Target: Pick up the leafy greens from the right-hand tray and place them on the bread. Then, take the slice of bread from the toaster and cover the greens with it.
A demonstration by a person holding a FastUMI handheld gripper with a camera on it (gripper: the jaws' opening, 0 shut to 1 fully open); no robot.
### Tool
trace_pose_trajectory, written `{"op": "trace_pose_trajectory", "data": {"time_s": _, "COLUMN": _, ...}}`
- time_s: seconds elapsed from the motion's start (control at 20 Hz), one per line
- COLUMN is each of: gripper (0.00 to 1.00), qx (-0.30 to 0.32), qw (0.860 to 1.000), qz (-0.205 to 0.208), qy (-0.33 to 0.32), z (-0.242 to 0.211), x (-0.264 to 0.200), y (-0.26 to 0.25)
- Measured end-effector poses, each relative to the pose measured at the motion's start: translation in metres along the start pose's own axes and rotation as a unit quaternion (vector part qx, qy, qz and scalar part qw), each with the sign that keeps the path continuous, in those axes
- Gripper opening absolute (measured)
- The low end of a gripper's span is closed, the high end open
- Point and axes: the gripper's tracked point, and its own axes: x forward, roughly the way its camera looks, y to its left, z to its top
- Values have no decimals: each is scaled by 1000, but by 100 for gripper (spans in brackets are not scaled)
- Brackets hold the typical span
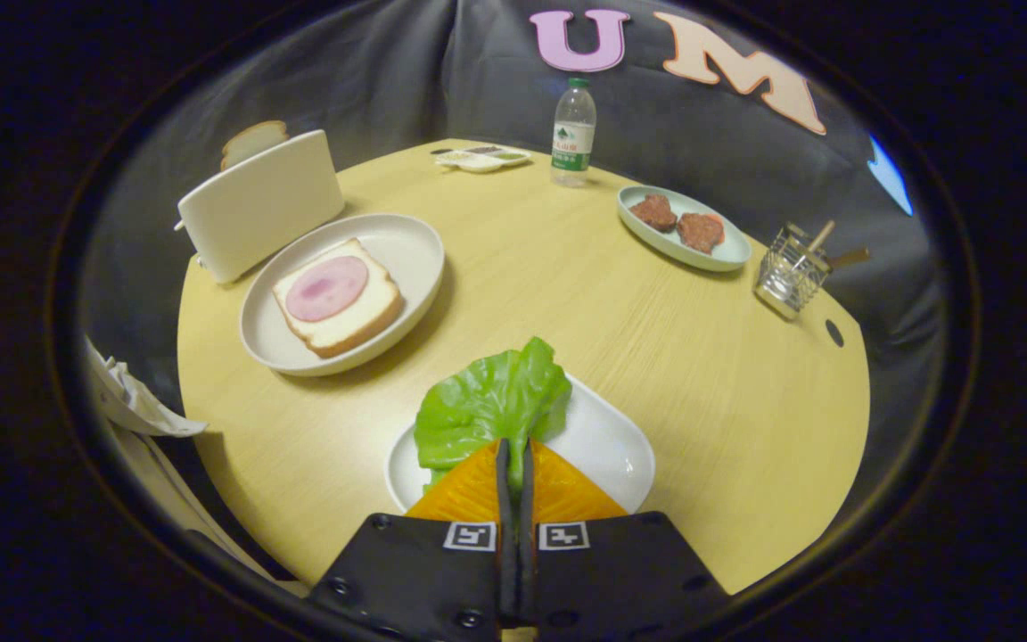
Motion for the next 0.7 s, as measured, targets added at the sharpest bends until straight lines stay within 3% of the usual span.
{"op": "trace_pose_trajectory", "data": {"time_s": 0.3, "gripper": 4, "qx": -3, "qw": 999, "qz": -29, "qy": -26, "z": 36, "x": -24, "y": 6}}
{"op": "trace_pose_trajectory", "data": {"time_s": 0.7, "gripper": 4, "qx": -36, "qw": 997, "qz": -20, "qy": -58, "z": 94, "x": -36, "y": 52}}
